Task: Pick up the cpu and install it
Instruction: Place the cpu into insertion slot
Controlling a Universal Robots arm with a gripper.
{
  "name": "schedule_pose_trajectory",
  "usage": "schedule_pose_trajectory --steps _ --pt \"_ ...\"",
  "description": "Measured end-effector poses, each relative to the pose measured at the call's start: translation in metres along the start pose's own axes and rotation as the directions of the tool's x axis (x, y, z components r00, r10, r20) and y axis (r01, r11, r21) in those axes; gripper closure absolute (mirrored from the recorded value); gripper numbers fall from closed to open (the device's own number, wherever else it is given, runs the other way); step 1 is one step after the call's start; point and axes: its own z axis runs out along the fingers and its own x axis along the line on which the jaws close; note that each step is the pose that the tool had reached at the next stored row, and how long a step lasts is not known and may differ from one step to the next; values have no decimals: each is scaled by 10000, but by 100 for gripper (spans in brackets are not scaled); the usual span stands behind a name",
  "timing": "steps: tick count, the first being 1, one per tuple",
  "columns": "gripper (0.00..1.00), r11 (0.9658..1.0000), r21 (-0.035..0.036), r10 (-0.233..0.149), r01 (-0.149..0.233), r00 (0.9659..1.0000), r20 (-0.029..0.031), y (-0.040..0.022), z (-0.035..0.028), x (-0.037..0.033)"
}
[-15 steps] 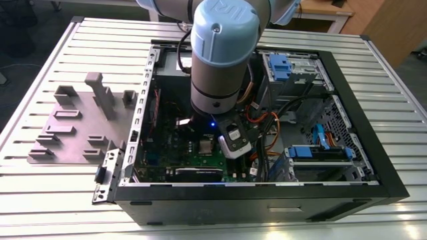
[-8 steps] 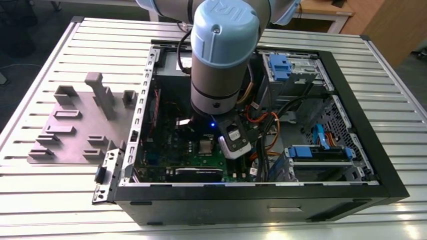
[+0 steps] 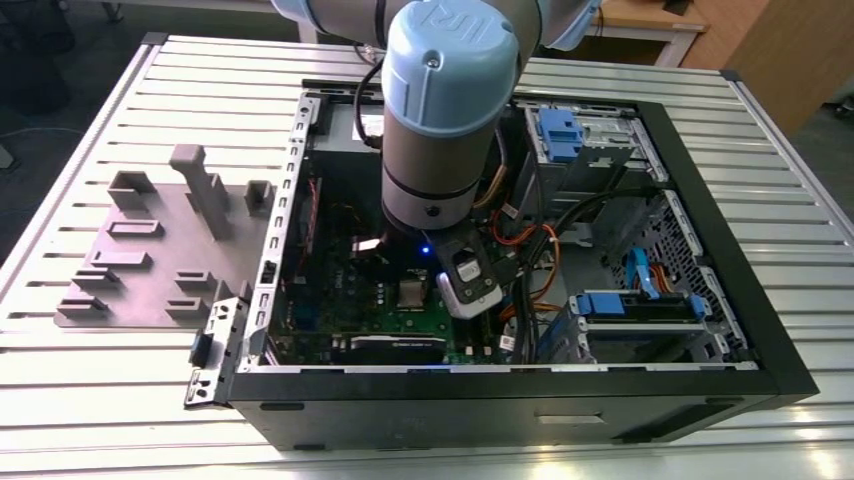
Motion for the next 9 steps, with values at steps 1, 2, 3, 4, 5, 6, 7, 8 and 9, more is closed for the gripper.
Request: schedule_pose_trajectory --steps 1,2,3,4,5,6,7,8,9 --pt "56 10000 3 0 0 10000 -1 0 1 0" --pt "56 10000 4 0 0 10000 -1 0 1 0" --pt "56 10000 4 0 0 10000 -2 0 2 0" --pt "56 10000 5 0 0 10000 -1 0 3 0" --pt "56 10000 4 0 0 10000 -1 0 4 0" --pt "55 10000 5 0 0 10000 0 0 4 0" --pt "55 10000 6 0 0 10000 -1 0 5 0" --pt "55 10000 6 0 0 10000 -1 0 6 0" --pt "49 10000 5 0 0 10000 0 -1 6 0"
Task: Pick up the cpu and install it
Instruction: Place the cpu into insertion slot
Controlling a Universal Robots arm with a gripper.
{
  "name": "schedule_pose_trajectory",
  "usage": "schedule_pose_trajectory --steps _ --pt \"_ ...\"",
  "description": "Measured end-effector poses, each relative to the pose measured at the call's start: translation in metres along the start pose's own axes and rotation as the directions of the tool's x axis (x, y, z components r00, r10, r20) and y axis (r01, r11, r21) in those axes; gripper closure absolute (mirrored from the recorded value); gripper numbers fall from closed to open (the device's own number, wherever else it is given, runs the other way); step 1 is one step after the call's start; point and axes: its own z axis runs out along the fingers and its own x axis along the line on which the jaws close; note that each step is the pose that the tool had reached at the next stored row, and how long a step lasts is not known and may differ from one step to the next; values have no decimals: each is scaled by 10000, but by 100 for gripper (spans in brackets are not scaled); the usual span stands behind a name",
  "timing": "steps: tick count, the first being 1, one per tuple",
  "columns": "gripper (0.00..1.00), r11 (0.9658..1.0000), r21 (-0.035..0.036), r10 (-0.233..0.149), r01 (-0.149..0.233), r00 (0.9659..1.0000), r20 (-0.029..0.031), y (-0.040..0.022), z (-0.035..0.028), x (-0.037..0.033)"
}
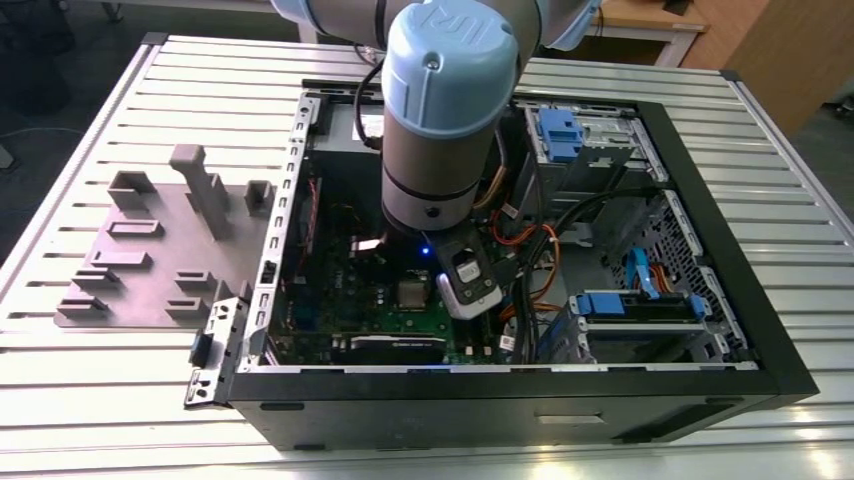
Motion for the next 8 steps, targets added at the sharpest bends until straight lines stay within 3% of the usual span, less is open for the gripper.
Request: schedule_pose_trajectory --steps 8 --pt "49 10000 2 1 -1 10000 1 -6 26 0"
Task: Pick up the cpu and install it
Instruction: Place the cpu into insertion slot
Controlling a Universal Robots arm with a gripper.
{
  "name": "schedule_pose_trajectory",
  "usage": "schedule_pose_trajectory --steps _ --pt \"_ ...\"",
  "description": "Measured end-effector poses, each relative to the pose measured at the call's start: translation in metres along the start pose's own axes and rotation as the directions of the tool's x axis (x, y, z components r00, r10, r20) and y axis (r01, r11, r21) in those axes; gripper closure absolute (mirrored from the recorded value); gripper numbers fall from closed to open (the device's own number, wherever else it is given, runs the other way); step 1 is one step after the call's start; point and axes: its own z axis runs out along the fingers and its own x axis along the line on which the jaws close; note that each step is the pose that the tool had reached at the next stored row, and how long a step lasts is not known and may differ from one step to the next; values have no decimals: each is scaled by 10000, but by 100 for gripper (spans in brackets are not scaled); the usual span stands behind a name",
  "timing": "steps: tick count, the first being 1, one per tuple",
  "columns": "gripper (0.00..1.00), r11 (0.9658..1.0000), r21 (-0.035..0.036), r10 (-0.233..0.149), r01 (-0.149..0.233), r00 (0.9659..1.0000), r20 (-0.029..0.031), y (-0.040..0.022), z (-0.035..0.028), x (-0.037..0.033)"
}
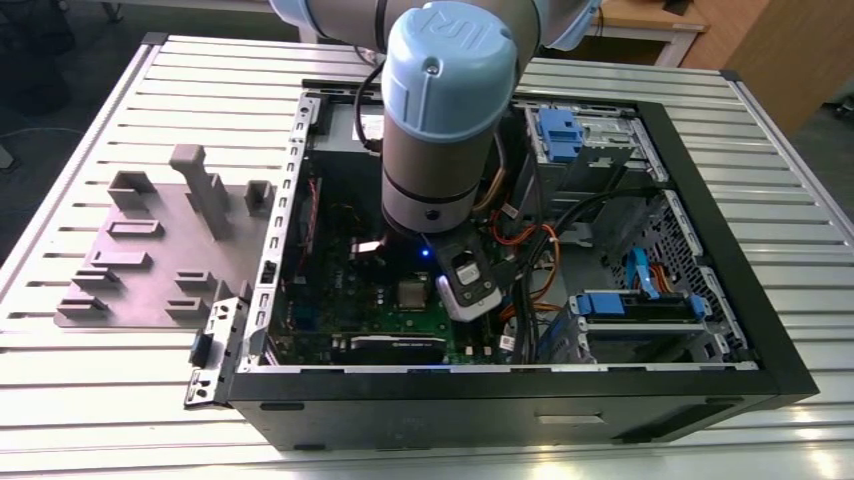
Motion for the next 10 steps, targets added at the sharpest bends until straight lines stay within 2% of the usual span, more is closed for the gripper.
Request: schedule_pose_trajectory --steps 5,10 --pt "49 10000 2 0 0 10000 1 -2 21 0" --pt "49 10000 -4 -1 1 10000 4 0 12 0"
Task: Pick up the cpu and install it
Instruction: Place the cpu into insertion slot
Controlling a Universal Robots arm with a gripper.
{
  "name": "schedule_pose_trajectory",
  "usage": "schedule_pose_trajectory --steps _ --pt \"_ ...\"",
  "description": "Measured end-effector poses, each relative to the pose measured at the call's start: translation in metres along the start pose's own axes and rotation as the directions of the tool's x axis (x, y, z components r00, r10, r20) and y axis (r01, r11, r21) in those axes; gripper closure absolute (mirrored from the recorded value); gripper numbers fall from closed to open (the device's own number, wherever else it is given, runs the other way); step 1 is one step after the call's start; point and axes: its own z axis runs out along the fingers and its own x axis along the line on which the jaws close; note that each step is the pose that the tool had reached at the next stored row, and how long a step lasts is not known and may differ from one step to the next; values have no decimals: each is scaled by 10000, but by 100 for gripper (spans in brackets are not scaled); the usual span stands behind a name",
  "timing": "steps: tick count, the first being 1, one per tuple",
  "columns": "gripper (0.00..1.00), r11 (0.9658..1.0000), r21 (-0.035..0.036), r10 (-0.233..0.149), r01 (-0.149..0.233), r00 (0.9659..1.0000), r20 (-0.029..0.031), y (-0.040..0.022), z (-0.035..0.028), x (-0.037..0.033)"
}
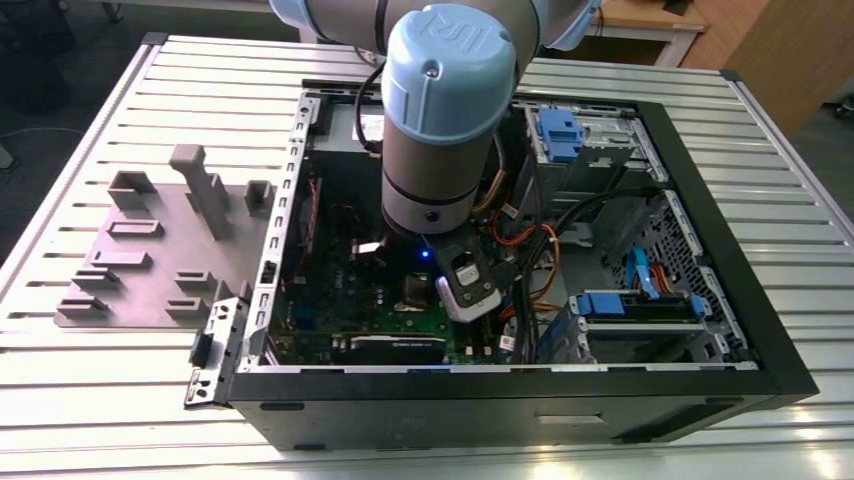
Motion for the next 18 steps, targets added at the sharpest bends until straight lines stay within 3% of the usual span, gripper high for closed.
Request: schedule_pose_trajectory --steps 18 --pt "49 10000 4 21 -21 10000 -1 1 -21 -6"
